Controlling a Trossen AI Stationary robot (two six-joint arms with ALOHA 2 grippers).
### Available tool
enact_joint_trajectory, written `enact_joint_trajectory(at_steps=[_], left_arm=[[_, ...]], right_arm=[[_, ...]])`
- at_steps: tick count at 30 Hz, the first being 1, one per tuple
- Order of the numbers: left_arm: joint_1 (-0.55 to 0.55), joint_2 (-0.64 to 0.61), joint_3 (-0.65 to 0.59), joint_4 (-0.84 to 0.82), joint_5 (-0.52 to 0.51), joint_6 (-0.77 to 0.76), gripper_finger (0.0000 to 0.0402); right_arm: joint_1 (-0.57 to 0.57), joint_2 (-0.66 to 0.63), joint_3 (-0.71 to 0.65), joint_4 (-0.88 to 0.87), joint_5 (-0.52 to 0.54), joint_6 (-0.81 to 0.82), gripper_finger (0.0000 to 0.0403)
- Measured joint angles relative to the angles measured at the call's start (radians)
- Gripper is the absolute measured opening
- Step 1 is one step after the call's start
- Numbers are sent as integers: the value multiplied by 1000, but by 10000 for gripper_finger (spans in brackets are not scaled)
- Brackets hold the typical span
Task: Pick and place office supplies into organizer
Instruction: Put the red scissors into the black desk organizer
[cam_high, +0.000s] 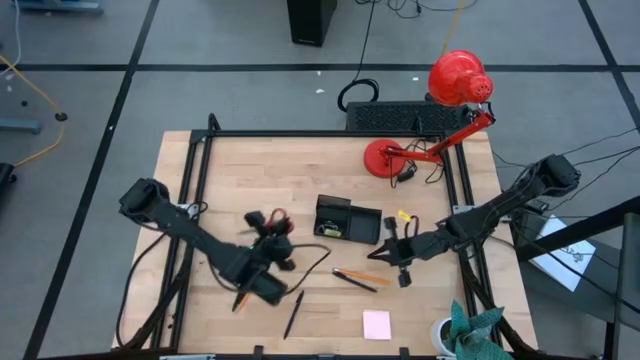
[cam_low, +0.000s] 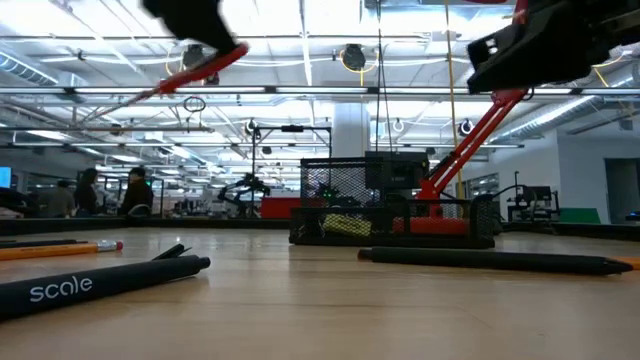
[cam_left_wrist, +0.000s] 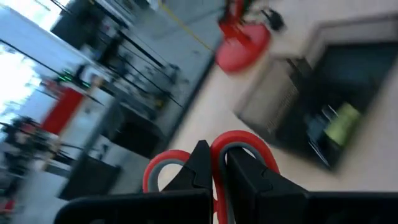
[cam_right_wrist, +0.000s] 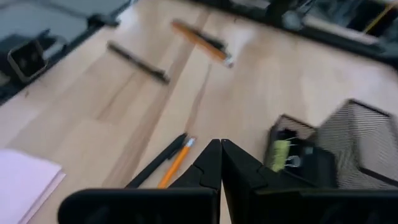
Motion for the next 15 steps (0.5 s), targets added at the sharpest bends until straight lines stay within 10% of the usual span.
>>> enact_joint_trajectory(at_steps=[6,15], left_arm=[[100,-1,77,388,17,503,16],[268,-1,52,1178,577,1116,16]], right_arm=[[11,-223,-184,170,27,7,0],[11,-468,-315,176,24,33,0]])
